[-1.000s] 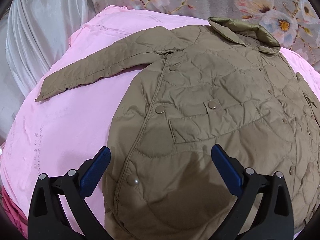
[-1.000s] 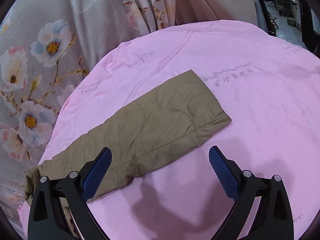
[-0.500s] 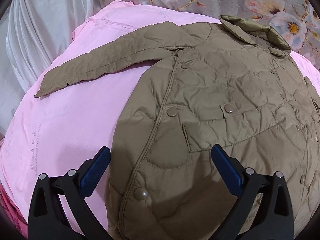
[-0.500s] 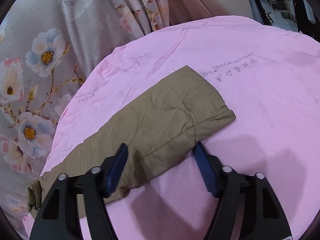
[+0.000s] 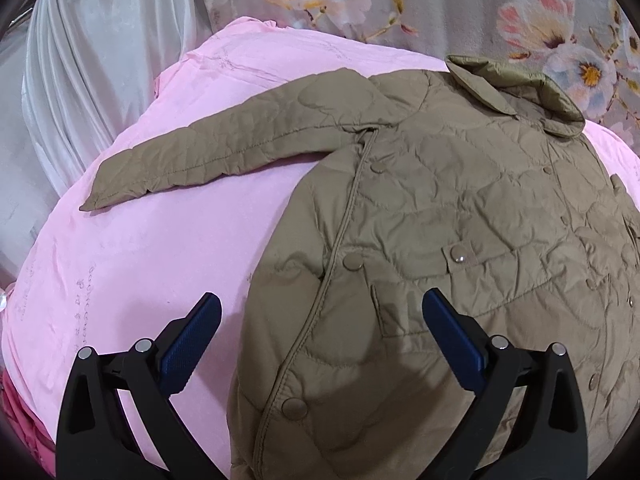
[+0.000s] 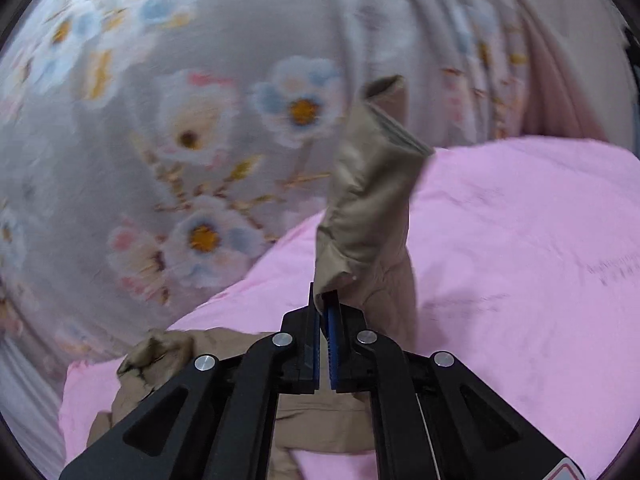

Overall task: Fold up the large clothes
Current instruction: 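Fold the held sleeve across the jacket body and open the right gripper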

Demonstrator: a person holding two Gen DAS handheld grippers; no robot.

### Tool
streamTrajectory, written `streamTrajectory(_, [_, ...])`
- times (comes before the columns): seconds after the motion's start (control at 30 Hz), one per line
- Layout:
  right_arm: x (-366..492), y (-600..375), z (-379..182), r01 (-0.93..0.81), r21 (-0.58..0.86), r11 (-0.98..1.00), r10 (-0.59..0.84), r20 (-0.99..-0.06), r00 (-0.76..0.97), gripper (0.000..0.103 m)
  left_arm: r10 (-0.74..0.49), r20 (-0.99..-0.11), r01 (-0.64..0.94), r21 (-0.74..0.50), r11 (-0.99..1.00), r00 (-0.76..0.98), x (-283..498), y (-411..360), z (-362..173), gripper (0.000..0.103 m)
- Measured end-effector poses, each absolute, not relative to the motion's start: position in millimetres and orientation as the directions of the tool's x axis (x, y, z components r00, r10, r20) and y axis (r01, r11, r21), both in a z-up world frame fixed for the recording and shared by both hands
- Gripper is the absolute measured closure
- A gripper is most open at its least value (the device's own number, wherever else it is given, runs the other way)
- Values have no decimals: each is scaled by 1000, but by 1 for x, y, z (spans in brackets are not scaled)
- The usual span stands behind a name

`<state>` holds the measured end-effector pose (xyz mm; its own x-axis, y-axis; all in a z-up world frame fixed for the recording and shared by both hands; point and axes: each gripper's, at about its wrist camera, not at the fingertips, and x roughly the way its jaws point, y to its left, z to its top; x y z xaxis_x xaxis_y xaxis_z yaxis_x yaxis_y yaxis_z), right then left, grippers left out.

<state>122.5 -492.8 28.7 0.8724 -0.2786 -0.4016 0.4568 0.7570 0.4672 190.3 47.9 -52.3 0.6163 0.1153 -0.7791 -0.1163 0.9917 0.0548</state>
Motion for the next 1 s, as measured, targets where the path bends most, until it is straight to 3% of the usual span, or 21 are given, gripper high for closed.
streamTrajectory(0.17, [192, -375, 60, 156, 374, 914, -3, -379, 925, 99, 113, -771, -129, 40, 991, 627, 194, 47, -44, 5])
streamTrajectory(0.33, [245, -273, 25, -49, 368, 929, 230, -468, 853, 99, 104, -765, -136, 21, 990, 635, 199, 49, -38, 5])
streamTrajectory(0.5, [270, -211, -27, -125, 345, 930, 317, -585, 746, 99, 85, -755, -130, 0, 992, 650, 210, 48, -29, 5])
streamTrajectory(0.67, [278, -191, -60, -147, 355, 923, 357, -652, 669, 97, -14, -753, -84, -91, 992, 657, 229, 36, -21, 5])
streamTrajectory(0.77, [277, -184, -61, -166, 369, 915, 383, -660, 646, 88, -104, -757, -35, -165, 986, 645, 241, 23, -21, 5])
streamTrajectory(0.83, [268, -186, -57, -166, 381, 909, 393, -657, 643, 53, -167, -758, -9, -222, 975, 630, 248, 16, -23, 5])
streamTrajectory(0.87, [261, -188, -54, -171, 397, 902, 406, -643, 650, 48, -199, -761, -2, -255, 967, 618, 252, 11, -24, 5])
streamTrajectory(1.0, [226, -210, -42, -150, 425, 893, 400, -593, 699, 46, -282, -766, -4, -348, 937, 577, 266, 0, -35, 5])
